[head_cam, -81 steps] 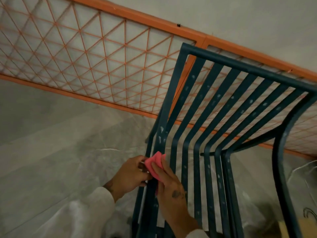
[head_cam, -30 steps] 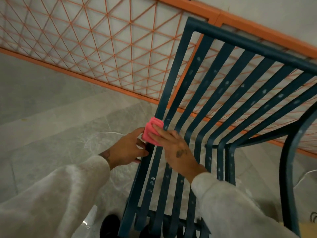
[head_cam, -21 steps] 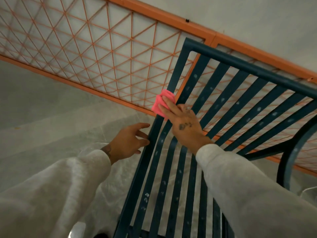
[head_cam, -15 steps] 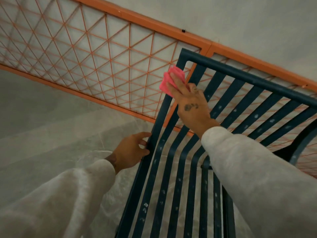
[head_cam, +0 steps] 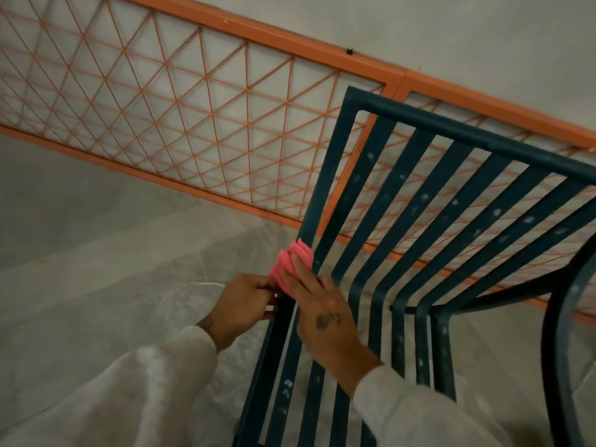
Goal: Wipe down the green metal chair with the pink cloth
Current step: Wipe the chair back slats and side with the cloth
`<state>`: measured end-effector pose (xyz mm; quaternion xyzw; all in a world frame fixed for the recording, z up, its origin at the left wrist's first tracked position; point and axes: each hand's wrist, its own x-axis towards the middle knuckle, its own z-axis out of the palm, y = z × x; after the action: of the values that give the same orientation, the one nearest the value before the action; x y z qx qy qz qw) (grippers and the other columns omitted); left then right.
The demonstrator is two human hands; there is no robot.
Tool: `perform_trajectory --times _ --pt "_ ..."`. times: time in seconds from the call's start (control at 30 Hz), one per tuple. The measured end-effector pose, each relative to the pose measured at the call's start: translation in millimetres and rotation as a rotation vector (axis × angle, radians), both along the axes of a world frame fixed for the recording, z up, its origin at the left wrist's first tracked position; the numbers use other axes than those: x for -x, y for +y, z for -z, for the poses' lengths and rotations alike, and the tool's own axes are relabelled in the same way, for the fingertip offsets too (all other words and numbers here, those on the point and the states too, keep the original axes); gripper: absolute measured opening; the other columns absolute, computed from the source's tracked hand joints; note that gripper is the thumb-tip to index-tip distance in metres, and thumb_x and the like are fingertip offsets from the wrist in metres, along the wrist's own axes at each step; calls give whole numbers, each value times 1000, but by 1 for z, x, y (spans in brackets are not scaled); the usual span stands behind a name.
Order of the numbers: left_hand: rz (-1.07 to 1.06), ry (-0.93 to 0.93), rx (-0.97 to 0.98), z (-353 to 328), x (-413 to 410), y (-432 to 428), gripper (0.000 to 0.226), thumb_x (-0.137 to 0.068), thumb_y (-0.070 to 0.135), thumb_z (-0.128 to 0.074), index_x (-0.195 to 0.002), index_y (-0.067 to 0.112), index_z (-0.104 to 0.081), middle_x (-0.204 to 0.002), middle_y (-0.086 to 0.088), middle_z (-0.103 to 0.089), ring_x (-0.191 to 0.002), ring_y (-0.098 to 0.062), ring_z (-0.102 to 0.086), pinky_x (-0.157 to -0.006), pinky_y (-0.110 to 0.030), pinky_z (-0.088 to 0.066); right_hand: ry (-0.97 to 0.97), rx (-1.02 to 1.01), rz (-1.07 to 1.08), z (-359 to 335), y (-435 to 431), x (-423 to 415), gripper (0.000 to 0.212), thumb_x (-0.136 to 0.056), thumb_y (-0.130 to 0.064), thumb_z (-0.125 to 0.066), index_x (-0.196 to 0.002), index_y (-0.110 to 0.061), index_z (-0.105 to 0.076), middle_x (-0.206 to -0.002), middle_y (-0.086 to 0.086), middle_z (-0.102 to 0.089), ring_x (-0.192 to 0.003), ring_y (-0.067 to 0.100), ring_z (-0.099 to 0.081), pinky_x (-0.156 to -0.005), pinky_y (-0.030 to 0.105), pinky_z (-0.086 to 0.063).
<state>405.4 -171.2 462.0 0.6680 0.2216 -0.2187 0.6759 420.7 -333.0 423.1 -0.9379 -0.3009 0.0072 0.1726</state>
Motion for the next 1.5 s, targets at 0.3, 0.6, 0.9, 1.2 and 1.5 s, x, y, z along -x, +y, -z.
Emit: perform_trajectory --times 0.3,0.6,0.9,1.2,1.5 --pt "-72 119 79 13 25 6 32 -92 -11 -46 -104 3 -73 -99 -6 -76 -89 -16 -74 -71 -23 -59 20 255 -269 -25 -33 -75 94 -79 11 -48 -153 -41 -22 -164 -18 -14 -121 23 -47 -103 38 -39" --pt "-67 161 98 7 47 3 32 -90 -10 -49 -107 6 -72 -98 -5 -77 -87 -14 -74 -64 -17 -56 195 -65 20 -6 0 5 89 -77 15 -51 -148 -39 -41 -161 -23 -13 -128 22 -37 -109 43 -39" --pt "-86 198 138 11 66 8 25 -92 -7 -51 -107 -1 -71 -105 -13 -74 -96 -22 -72 -76 -24 -59 199 -114 -169 3 -20 25 85 -80 19 -54 -147 -34 -45 -160 -16 -27 -146 9 -31 -115 35 -29" --pt "-60 58 -38 16 74 -1 20 -89 7 -66 -108 8 -72 -102 -4 -74 -95 -16 -72 -86 -28 -58 634 -771 506 -20 3 -2 73 -99 -3 -46 -152 -48 -24 -153 -17 -33 -132 6 -40 -111 33 -36" --pt "-151 90 -4 11 68 -9 17 -86 -2 -66 -102 1 -71 -93 -7 -74 -88 -19 -72 -68 -18 -59 1325 -1114 718 10 -8 77 66 -76 20 -41 -130 -12 -59 -124 18 -67 -118 38 -61 -103 58 -46"
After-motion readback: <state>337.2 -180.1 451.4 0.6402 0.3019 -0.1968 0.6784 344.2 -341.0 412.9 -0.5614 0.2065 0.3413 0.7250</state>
